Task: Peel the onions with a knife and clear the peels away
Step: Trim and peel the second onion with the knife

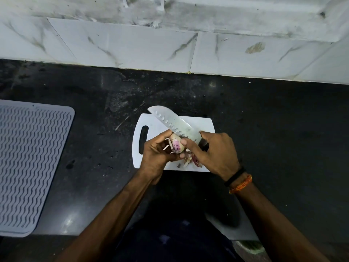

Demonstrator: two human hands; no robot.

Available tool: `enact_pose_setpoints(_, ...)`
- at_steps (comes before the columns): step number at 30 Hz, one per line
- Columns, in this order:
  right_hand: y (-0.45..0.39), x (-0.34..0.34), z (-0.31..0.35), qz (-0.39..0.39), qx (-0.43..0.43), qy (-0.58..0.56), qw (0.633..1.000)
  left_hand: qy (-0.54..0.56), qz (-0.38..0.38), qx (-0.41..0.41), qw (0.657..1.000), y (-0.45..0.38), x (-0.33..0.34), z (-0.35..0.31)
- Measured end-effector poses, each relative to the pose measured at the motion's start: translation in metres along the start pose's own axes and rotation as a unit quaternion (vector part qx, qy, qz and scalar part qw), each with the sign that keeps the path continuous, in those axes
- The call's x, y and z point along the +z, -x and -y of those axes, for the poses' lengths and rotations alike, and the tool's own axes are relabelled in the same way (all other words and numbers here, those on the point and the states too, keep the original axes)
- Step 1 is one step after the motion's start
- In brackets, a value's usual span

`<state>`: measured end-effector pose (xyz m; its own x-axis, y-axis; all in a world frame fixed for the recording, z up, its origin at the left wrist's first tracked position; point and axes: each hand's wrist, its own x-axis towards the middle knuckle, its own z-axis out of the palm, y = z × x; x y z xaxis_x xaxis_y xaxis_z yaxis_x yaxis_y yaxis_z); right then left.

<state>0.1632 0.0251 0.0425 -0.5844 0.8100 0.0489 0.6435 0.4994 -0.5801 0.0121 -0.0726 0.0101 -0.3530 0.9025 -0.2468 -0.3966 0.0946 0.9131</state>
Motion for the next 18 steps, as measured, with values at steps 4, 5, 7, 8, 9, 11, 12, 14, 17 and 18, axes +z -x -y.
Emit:
enact_pose_setpoints(4,0.001,0.007,0.001,-0.023,0.015,0.011,1.000,-0.015,-0.015,0.011,1.000,0.001,0.002,0.004)
enact_pose_setpoints(5,0.001,0.007,0.001,-0.021,0.013,0.016,1.000,-0.019,-0.017,0.012,1.000,0.001,0.002,0.003)
enact_pose_setpoints(7,0.001,0.007,0.002,-0.013,-0.002,0.023,1.000,-0.024,-0.023,0.010,0.999,0.002,0.002,0.001)
enact_pose_setpoints(8,0.003,0.005,0.005,0.000,-0.009,0.007,1.000,-0.021,-0.029,0.006,0.999,0.003,0.003,-0.001)
enact_pose_setpoints(9,0.005,0.004,0.007,0.017,-0.014,-0.027,0.999,-0.016,-0.036,0.001,0.999,0.003,0.004,-0.003)
enact_pose_setpoints(11,0.008,0.002,0.011,0.039,-0.007,-0.107,0.993,-0.007,-0.043,-0.003,0.999,0.003,0.004,-0.005)
enact_pose_setpoints(12,0.008,0.001,0.010,0.035,0.004,-0.134,0.990,-0.005,-0.039,-0.002,0.999,0.002,0.004,-0.007)
enact_pose_setpoints(14,0.006,-0.002,0.007,0.014,0.028,-0.154,0.988,-0.007,-0.025,0.003,1.000,0.002,0.002,-0.008)
enact_pose_setpoints(17,0.003,-0.008,0.000,-0.014,0.045,-0.116,0.992,-0.011,-0.021,-0.004,1.000,0.003,0.001,-0.009)
enact_pose_setpoints(18,0.002,-0.009,-0.002,-0.012,0.040,-0.089,0.995,-0.017,-0.018,-0.005,1.000,0.003,0.001,-0.009)
